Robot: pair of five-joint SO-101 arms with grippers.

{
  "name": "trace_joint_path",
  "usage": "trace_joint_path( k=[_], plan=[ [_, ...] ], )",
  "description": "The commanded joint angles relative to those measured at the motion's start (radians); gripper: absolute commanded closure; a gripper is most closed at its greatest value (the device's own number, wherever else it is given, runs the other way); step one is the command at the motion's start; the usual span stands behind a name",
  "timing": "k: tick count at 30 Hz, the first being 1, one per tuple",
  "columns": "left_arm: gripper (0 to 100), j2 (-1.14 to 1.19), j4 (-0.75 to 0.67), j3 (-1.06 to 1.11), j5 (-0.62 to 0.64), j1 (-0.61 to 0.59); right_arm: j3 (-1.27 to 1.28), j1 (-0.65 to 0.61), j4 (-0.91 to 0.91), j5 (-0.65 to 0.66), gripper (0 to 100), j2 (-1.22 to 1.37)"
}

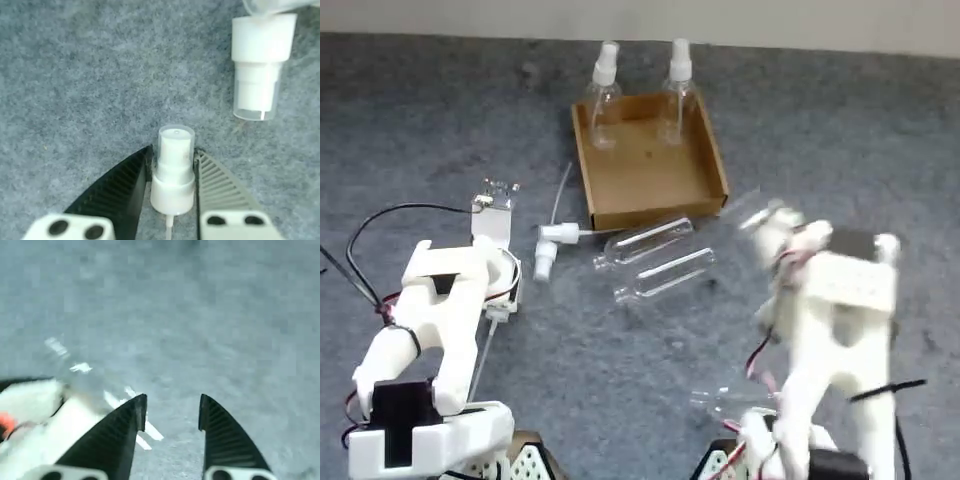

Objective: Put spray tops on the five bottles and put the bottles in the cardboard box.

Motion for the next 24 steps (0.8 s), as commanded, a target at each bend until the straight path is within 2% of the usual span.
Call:
trace_joint_path(
  k=[1,6,11,19,24],
  plan=[
    [99,-0.016,-0.025,0.007,-0.011,0.018,0.116,-0.16,0.045,0.034,85.2,-0.093],
    [99,-0.016,-0.044,0.007,-0.011,0.013,0.237,-0.341,0.041,0.035,82.4,-0.077],
    [99,-0.016,-0.044,0.007,-0.011,0.013,0.269,-0.412,0.039,0.034,72.0,-0.074],
    [99,-0.016,-0.041,0.007,-0.011,0.013,0.406,-0.4,-0.159,0.028,70.5,-0.071],
    [99,-0.016,-0.041,0.007,-0.011,0.013,0.487,-0.295,-0.305,0.028,70.6,-0.071]
  ],
)
